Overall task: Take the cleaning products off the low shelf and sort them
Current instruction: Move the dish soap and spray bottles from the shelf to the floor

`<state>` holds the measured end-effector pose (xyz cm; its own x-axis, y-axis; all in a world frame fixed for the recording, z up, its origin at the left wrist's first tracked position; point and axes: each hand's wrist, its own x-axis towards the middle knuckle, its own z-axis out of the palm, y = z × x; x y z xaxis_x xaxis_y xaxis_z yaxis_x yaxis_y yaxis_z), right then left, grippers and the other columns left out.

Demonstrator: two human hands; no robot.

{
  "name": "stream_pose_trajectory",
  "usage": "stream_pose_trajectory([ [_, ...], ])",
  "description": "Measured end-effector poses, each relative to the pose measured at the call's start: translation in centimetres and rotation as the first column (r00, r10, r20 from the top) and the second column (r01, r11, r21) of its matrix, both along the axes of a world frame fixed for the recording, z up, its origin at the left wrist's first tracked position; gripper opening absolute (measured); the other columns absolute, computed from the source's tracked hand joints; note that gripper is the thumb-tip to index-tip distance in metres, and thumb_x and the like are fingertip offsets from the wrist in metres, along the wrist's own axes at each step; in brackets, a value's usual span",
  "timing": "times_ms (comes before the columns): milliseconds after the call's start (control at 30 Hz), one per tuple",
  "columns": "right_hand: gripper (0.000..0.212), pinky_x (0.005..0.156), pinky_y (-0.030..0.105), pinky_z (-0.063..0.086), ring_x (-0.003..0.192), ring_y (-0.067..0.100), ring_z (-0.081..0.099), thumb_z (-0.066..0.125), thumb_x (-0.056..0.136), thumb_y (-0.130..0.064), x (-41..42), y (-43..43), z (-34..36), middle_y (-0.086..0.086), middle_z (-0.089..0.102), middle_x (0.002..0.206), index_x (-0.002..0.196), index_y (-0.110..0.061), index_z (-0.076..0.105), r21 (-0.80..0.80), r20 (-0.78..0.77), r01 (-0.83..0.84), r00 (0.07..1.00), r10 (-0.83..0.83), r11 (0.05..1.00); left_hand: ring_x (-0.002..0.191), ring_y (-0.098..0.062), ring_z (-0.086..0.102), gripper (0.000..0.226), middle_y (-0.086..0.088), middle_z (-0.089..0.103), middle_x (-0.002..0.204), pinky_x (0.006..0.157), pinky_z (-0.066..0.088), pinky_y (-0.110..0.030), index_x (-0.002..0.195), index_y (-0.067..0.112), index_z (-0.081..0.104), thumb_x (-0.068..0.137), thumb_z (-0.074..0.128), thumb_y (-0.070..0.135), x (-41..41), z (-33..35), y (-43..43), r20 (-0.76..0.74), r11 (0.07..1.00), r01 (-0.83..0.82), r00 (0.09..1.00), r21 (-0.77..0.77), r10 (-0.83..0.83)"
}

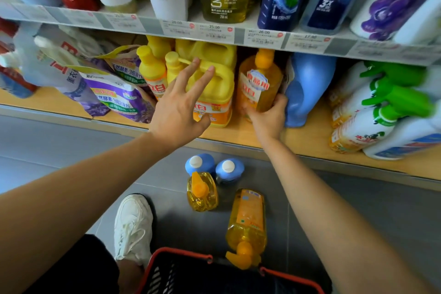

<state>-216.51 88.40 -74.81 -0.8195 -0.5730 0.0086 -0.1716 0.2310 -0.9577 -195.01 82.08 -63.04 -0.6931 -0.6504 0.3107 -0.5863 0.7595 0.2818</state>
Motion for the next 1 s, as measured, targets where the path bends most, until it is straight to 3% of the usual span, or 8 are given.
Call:
stream_pose_trajectory([
  [100,0.089,0.088,0.019,0.055,0.115,0.006,0.062,0.092,0.066,-0.033,0.8,3.1,0.6,-0.005,0.061,0.131,0.138,-0.031,0.041,-0.140,0.021,-0.111,0.993,0.115,0.984,0.143,-0.035,0.038,0.090,-0.009,0.022,0.164,0.080,0.059,-0.049,0.158,0.028,0.027,0.081,0.073,0.033,0.0,-0.1,0.0,-0.007,1.000,0.001,1.000,0.002,-0.001],
  [167,0.083,0.088,0.016,0.054,0.116,0.004,0.062,0.091,0.070,-0.029,0.8,3.7,1.5,-0.005,0.063,0.131,0.139,-0.030,0.046,-0.186,-0.011,-0.136,0.991,0.136,0.973,0.143,-0.035,0.037,0.091,-0.009,0.022,0.164,0.084,0.058,-0.051,0.158,0.029,0.026,0.081,0.073,0.034,0.0,-0.1,-0.1,-0.010,1.000,0.006,1.000,0.005,-0.006],
  [300,0.077,0.091,0.028,0.058,0.114,0.008,0.064,0.092,0.070,-0.022,0.3,4.0,3.1,-0.004,0.066,0.126,0.135,-0.021,0.053,-0.163,0.008,-0.167,0.985,0.171,0.972,0.144,-0.036,0.037,0.096,-0.009,0.020,0.165,0.090,0.056,-0.051,0.159,0.029,0.025,0.078,0.078,0.034,0.2,0.0,-0.2,-0.008,1.000,0.015,1.000,0.023,-0.014],
  [467,0.075,0.088,0.019,0.055,0.112,0.002,0.063,0.092,0.068,-0.029,-0.3,5.7,5.1,-0.014,0.066,0.123,0.133,-0.029,0.054,-0.034,-0.086,-0.278,0.958,0.274,0.960,0.146,-0.035,0.033,0.097,-0.005,0.015,0.166,0.094,0.054,-0.051,0.158,0.033,0.022,0.079,0.079,0.035,0.3,0.8,-0.2,0.004,0.996,0.020,1.000,0.091,-0.020],
  [633,0.082,0.094,0.042,0.058,0.111,0.010,0.067,0.095,0.058,-0.037,-0.7,8.5,8.0,-0.010,0.070,0.120,0.131,-0.032,0.056,0.062,-0.080,-0.413,0.905,0.417,0.909,0.147,-0.036,0.028,0.086,-0.009,0.020,0.165,0.107,0.042,-0.053,0.155,0.027,0.035,0.081,0.078,0.039,0.0,3.3,0.6,0.015,0.983,0.003,1.000,0.183,-0.006],
  [767,0.093,0.095,0.046,0.057,0.110,0.010,0.068,0.093,0.049,-0.051,-0.6,10.9,11.6,-0.009,0.071,0.119,0.132,-0.029,0.057,0.136,-0.071,-0.504,0.853,0.516,0.853,0.144,-0.028,0.035,0.074,-0.008,0.035,0.157,0.114,0.038,-0.048,0.149,0.022,0.046,0.084,0.079,0.033,-0.6,6.8,2.1,-0.156,0.940,0.074,0.988,0.333,-0.022],
  [900,0.096,0.095,0.044,0.056,0.109,0.008,0.068,0.093,0.050,-0.053,0.1,13.3,16.0,-0.010,0.072,0.118,0.135,-0.029,0.055,0.292,-0.118,-0.579,0.768,0.629,0.761,0.127,-0.010,0.054,0.048,0.003,0.061,0.137,0.103,0.047,-0.032,0.139,0.024,0.059,0.093,0.071,0.030,-1.2,10.7,4.7,-0.246,0.761,0.268,0.958,0.591,-0.147],
  [1000,0.099,0.095,0.038,0.055,0.111,0.010,0.065,0.088,0.052,-0.057,1.2,15.5,19.3,-0.009,0.070,0.123,0.140,-0.036,0.048,0.468,-0.257,-0.537,0.677,0.690,0.701,0.101,-0.011,0.065,0.020,0.000,0.073,0.109,0.085,0.052,-0.028,0.110,0.017,0.076,0.097,0.066,0.028,-1.1,12.6,6.7,-0.193,0.744,0.334,0.943,0.579,-0.273],
])
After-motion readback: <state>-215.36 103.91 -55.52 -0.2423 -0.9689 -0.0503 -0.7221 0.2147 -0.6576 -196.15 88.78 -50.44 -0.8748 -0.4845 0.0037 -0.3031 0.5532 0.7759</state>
